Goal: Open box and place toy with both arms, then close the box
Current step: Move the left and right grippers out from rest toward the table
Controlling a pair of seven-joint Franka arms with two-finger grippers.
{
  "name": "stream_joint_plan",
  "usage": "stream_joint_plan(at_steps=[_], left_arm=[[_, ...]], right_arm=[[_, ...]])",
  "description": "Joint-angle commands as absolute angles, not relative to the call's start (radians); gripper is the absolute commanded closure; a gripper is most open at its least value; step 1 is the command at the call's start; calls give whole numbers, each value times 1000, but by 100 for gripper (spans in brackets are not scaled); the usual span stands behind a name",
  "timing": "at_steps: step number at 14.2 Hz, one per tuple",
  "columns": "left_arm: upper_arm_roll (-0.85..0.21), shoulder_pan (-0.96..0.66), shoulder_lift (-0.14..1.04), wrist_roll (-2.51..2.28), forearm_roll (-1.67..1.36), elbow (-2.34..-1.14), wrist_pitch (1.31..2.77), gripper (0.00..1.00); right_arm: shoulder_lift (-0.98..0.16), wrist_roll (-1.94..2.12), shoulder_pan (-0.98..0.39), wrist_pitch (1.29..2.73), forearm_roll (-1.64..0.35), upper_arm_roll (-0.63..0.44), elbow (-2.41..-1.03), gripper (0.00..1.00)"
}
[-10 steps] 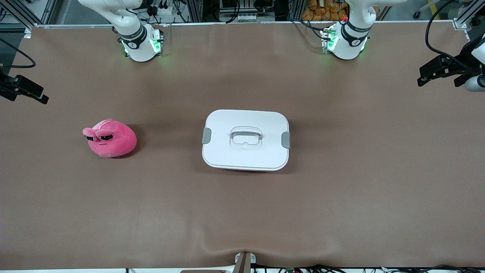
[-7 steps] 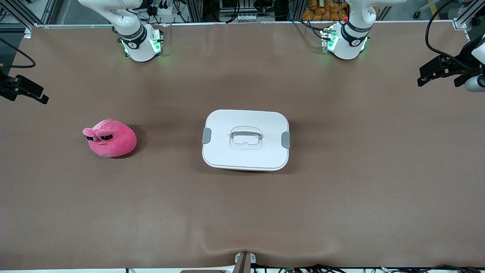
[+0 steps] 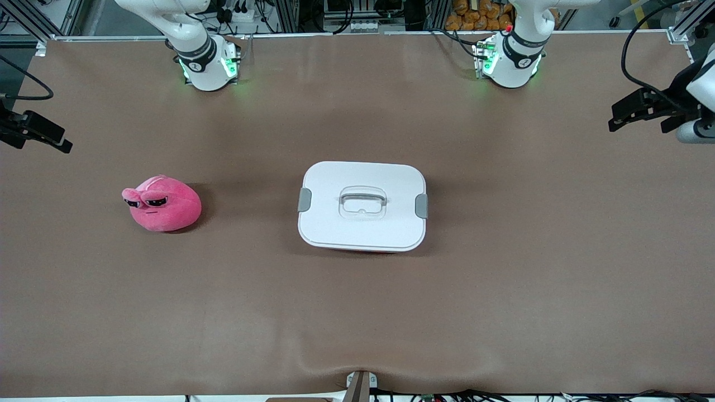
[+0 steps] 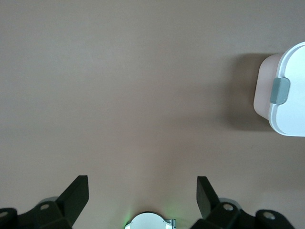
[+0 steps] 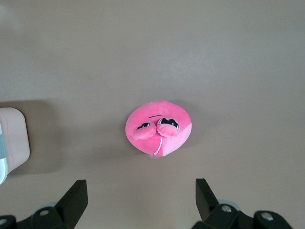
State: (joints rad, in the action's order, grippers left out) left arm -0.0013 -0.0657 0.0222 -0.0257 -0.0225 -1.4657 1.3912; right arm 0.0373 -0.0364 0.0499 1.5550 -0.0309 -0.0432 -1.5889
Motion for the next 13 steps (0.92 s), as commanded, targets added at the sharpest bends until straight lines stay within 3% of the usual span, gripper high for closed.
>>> stream_joint_plan(at_steps=[1, 5, 7, 13], left_arm=[[0, -67, 35, -28, -35, -1454, 1399, 0], [0, -92, 95, -31, -32, -1422, 1402, 0], [2, -92, 168, -17, -28, -1332, 1404, 0], [-3, -116, 208, -64, -34, -1327, 1411, 0]], right_arm=[[40, -44, 34, 1551, -20, -51, -1583, 0], [40, -44, 34, 1552, -18, -51, -1583, 0], [32, -44, 35, 1551, -18, -51, -1583, 0], [-14, -44, 32, 1552, -23, -51, -1582, 0]])
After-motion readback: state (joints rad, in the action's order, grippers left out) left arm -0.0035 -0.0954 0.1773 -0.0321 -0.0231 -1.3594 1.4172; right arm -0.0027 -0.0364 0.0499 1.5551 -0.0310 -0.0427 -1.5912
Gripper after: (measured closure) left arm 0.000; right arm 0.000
